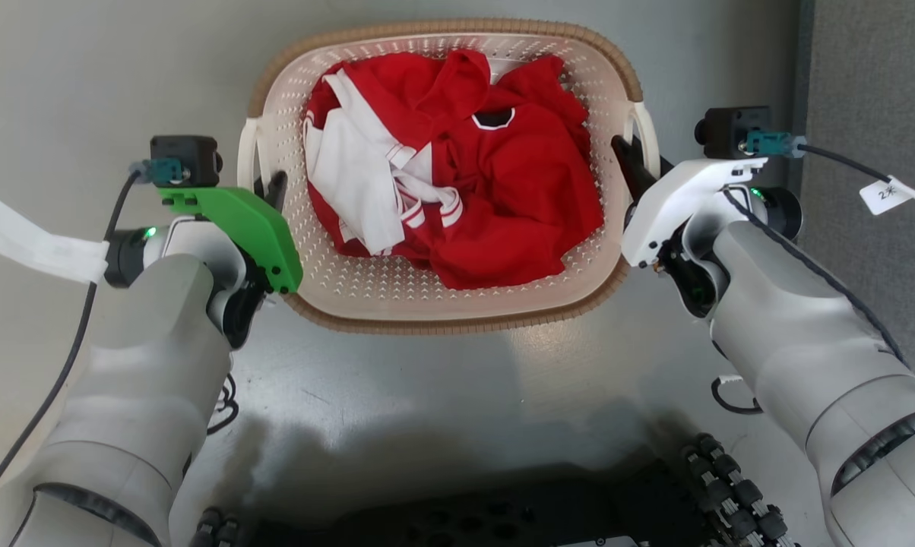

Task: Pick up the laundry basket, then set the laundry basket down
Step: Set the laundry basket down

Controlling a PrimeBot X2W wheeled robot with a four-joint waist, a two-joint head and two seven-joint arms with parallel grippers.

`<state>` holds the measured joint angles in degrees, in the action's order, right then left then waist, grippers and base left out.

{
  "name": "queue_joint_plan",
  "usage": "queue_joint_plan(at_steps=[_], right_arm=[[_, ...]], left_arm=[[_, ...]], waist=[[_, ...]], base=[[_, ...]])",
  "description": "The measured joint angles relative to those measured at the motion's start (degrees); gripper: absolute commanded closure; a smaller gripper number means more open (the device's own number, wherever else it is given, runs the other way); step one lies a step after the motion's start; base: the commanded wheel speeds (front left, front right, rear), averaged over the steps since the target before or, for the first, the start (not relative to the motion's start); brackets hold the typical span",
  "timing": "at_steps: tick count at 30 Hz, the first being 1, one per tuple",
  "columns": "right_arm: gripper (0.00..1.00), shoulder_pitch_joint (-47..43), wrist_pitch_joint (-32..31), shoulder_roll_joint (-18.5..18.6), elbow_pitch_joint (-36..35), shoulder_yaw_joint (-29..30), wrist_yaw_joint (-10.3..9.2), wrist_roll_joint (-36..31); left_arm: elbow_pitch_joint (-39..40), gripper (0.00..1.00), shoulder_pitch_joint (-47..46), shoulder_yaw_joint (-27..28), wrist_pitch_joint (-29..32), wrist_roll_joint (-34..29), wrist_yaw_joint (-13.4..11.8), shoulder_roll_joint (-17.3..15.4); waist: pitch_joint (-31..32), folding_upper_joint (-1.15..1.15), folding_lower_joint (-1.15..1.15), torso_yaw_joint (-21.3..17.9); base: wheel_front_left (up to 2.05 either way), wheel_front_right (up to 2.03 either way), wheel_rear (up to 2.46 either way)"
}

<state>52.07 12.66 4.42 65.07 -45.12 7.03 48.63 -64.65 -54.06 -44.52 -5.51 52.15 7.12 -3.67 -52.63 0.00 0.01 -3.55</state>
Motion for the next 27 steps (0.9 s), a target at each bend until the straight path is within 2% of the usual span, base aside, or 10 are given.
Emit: queue_joint_plan(at_steps=[3,4,5,6,7,8,27], right_arm=[[0.92,0.4,0.1,0.1,0.4,0.0,0.00,0.0],[0.89,0.4,0.3,0.1,0.4,0.0,0.01,0.0],[0.74,0.4,0.4,0.1,0.5,0.0,0.01,0.0],[0.55,0.4,0.5,0.1,0.7,0.0,0.01,0.0],[0.05,0.4,0.5,0.1,0.9,0.1,0.03,0.0],[0.00,0.4,0.7,0.2,1.0,0.2,0.03,0.0],[0.00,1.0,1.3,-0.3,2.3,0.1,0.04,0.0]], left_arm=[[-0.2,1.00,-0.6,-0.1,-0.4,0.0,0.0,0.0],[-0.2,0.57,-0.6,-0.3,-0.5,0.0,0.3,0.0],[-0.2,0.00,-0.6,-0.4,-0.4,0.0,0.4,0.0],[-0.3,0.00,-0.6,-0.6,0.0,0.0,0.4,0.1],[-0.7,0.00,-0.5,-0.8,0.1,0.0,0.4,0.3],[-1.0,0.00,-0.5,-0.8,0.2,0.0,0.4,0.2],[-2.5,0.00,-0.4,-1.6,-1.2,0.1,0.4,0.2]], waist=[[-0.6,0.00,0.00,0.0],[-0.7,0.00,-0.01,0.0],[-0.8,0.00,0.00,0.0],[-0.9,0.00,0.00,0.0],[-0.9,0.00,0.00,-0.1],[-0.9,0.00,0.00,-0.1],[2.1,0.00,0.00,-0.3]], base=[[0.00,0.00,0.00],[0.00,0.00,0.00],[0.00,0.00,0.00],[0.00,0.00,0.00],[0.00,0.00,0.00],[0.00,0.00,0.00],[0.00,0.00,0.00]])
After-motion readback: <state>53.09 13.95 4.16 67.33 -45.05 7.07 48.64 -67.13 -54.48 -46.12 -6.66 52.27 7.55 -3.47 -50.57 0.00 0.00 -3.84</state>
